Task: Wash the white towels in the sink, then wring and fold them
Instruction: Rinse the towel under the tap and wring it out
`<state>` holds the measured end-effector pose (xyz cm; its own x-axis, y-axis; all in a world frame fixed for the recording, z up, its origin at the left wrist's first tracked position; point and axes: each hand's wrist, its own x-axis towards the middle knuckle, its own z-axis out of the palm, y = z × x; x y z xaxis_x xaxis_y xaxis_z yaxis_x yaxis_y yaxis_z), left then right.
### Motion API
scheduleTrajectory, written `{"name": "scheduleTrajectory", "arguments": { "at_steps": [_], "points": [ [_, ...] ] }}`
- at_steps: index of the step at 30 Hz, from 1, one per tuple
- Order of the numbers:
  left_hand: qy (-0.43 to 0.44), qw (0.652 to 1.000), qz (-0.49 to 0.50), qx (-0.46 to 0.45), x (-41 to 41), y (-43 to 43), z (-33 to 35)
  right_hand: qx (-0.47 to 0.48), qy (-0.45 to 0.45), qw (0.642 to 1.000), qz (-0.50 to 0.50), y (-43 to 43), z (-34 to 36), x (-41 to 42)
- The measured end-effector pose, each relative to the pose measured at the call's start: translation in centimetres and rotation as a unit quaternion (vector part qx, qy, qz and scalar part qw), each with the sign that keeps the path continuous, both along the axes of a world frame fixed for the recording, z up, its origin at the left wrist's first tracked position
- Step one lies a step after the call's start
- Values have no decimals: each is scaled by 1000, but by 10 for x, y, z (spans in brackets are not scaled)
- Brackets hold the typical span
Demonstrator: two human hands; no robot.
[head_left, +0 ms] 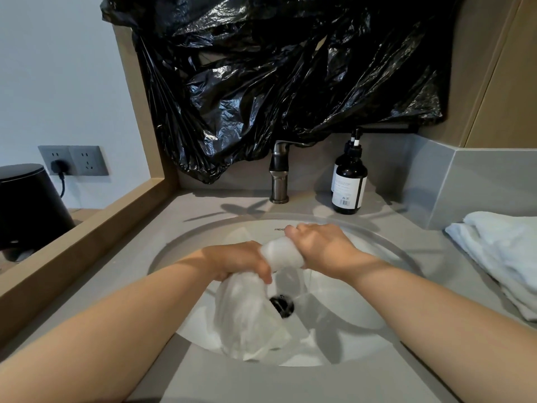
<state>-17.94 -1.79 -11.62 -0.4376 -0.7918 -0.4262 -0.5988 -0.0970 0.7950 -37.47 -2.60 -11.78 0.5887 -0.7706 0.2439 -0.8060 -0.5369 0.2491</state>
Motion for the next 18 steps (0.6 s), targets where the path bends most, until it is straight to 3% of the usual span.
{"name": "scheduleTrajectory", "arguments": {
  "at_steps": [5,10,18],
  "points": [
    [71,996,1,44,-4,5,3,-33,-29,999,31,1,8,-9],
    [46,993,92,-59,-18,7,8,-41,-58,997,-15,-4,17,-11],
    [90,982,130,-103,-13,-1,0,11,-99,994,-52,-7,16,-13]
  ]
}}
